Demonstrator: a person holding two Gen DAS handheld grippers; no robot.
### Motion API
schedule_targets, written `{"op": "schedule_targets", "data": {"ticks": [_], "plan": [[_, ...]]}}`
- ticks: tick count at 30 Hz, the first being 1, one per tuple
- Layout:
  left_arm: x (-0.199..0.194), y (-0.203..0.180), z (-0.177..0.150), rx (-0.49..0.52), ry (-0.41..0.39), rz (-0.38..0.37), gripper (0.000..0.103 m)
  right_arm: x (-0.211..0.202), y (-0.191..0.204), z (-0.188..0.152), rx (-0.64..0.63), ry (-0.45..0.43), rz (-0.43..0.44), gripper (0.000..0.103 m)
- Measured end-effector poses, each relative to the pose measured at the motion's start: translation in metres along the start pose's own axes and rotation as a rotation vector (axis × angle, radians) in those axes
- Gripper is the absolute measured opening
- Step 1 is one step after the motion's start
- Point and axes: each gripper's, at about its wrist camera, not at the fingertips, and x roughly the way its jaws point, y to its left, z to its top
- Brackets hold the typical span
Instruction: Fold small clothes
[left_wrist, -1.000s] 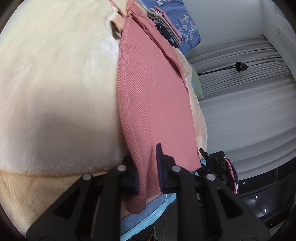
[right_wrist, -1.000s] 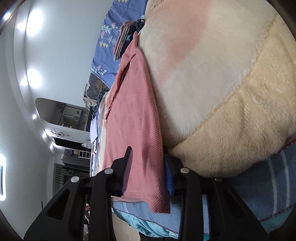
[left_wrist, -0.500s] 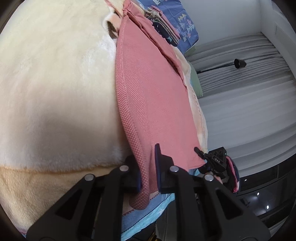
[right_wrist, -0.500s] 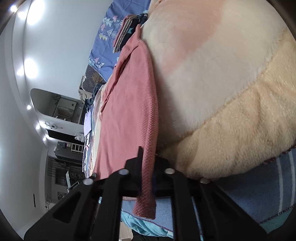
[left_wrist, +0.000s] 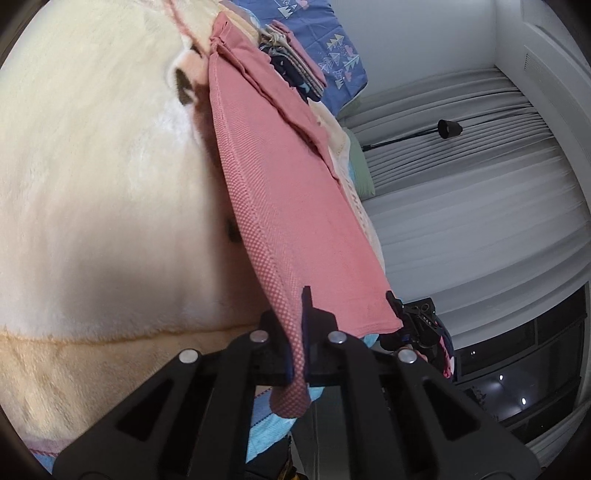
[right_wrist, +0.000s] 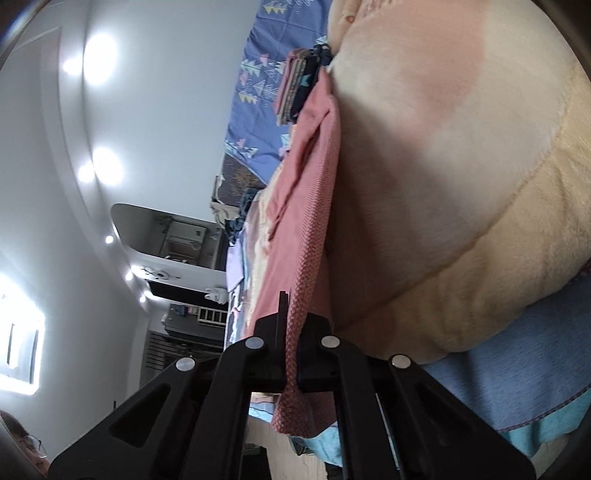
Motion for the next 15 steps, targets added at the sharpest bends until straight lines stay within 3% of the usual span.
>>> {"op": "schedule_targets", "data": {"ticks": [9,15], "plan": [[-0.017,-0.004,-0.012,-0.008,-0.018,-0.055,0.003,-0.003,0.010,-0.010,0.028,0.000,0.079,0.003],[-0.035,-0.011,-0.026,0.001,-0.024,-0.083,0.003,-0.011,0.016,-0.018,0.011,-0.007,0.076,0.003]]}}
